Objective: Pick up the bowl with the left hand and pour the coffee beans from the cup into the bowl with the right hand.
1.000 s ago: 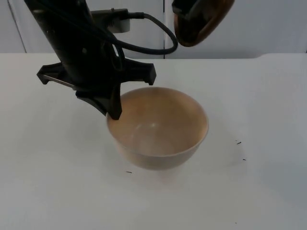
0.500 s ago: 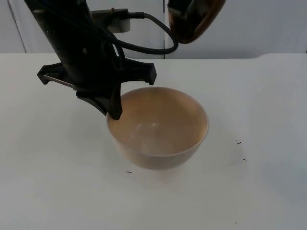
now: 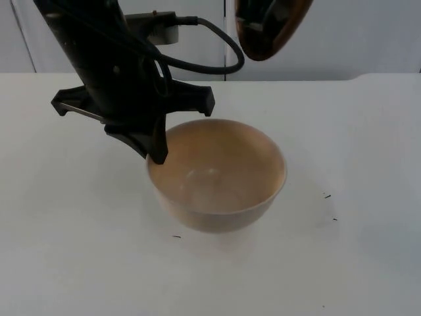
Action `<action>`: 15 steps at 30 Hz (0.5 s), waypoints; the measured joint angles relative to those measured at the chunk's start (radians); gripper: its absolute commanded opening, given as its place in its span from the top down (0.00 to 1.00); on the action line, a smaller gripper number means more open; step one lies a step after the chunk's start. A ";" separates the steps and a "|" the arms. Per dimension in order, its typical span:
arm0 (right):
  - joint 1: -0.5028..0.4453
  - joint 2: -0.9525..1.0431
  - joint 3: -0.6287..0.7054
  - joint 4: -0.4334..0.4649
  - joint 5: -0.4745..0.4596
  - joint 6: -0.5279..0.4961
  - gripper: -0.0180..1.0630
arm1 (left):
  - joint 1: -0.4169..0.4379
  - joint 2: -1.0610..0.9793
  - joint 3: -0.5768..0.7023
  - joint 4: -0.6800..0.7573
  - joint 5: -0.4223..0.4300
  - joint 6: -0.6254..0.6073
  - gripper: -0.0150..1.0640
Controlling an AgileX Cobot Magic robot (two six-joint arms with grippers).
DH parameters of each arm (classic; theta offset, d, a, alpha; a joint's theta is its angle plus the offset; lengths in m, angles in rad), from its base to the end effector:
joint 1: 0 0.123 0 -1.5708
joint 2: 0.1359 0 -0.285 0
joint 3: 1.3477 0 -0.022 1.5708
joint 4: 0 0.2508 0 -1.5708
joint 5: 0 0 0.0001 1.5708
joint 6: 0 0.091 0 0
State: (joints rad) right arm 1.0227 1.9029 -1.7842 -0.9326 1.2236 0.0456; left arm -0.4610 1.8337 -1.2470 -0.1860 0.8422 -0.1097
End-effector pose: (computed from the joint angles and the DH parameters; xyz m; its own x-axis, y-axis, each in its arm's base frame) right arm 0.2719 0.3134 0.3395 -0.2833 -0.9359 -0.2094 -0.5093 0.3318 -0.7941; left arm 0.3191 -0.1725 0.1972 -0.9557 0.2179 -0.1979 0.2547 0.9491 -0.1851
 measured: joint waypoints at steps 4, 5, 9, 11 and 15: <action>0.031 0.000 0.000 -0.039 0.000 -0.002 0.98 | 0.000 0.000 0.000 0.000 0.000 0.000 0.99; 0.031 0.000 0.000 -0.039 0.000 -0.002 0.98 | 0.000 0.000 0.000 0.000 0.000 0.000 0.99; 0.041 -0.002 0.000 -0.059 0.000 -0.012 0.98 | 0.000 0.000 0.000 0.000 0.000 0.000 0.99; 0.041 -0.002 0.000 -0.061 0.000 -0.017 0.98 | 0.000 0.000 0.000 0.000 0.000 0.000 0.99; 0.041 -0.002 0.000 -0.067 0.000 -0.024 0.98 | 0.000 0.000 0.000 0.000 0.000 0.000 0.99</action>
State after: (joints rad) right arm 1.0634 1.9007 -1.7842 -1.0000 1.2236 0.0220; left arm -0.4610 1.8337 -1.2470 -0.1860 0.8422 -0.1097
